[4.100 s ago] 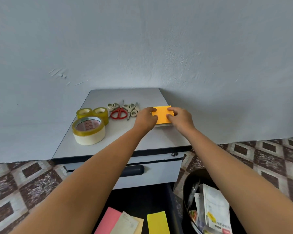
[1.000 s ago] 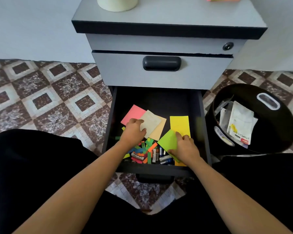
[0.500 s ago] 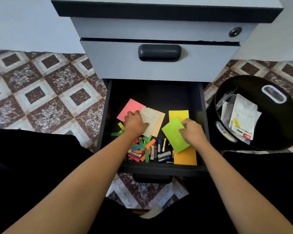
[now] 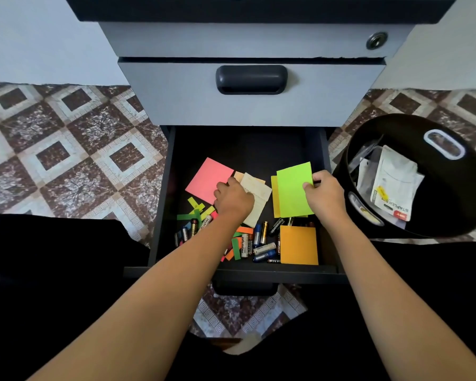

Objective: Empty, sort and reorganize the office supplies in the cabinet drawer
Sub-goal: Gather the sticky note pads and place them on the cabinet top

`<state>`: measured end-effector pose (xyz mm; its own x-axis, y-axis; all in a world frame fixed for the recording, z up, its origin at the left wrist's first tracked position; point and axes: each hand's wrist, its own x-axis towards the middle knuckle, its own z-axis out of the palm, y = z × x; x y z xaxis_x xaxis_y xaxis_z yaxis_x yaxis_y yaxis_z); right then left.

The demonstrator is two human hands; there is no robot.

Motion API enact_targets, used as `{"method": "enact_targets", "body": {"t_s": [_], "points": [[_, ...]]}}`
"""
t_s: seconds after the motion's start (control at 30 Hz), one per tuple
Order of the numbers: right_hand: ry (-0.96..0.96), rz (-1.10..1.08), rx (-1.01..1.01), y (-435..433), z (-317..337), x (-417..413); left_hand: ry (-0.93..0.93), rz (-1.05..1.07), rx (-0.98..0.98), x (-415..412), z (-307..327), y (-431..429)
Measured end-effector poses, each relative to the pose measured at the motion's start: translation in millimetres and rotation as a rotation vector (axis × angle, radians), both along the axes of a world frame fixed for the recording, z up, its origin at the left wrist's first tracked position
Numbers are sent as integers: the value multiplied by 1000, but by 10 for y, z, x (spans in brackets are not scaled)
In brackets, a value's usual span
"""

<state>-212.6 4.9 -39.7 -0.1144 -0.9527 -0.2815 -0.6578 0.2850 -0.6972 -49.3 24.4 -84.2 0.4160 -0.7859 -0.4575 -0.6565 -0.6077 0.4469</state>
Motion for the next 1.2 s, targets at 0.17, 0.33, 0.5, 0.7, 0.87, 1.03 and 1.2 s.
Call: {"method": "enact_targets", "body": {"t_s": [0.17, 0.33, 0.5, 0.7, 0.87, 1.03, 1.2], "points": [[-32, -30, 5, -20, -4, 11, 56, 11, -10, 61, -14, -34], [-60, -52, -11, -23, 0, 20, 283, 55, -180, 88, 54, -10], [-100, -51, -35, -7, 18, 90, 291, 53, -161, 144, 66, -18], [-87, -31, -24, 10, -26, 133, 291, 89, -227, 485, 176, -161], [-64, -74, 21, -89, -137, 217, 212, 86, -200, 851, 141, -299], [54, -96, 56, -138, -312, 365, 106, 15, -141, 930, 60, -311], [324, 17, 107, -69, -510, 429, -40, -19, -10, 917, 10, -292]]}}
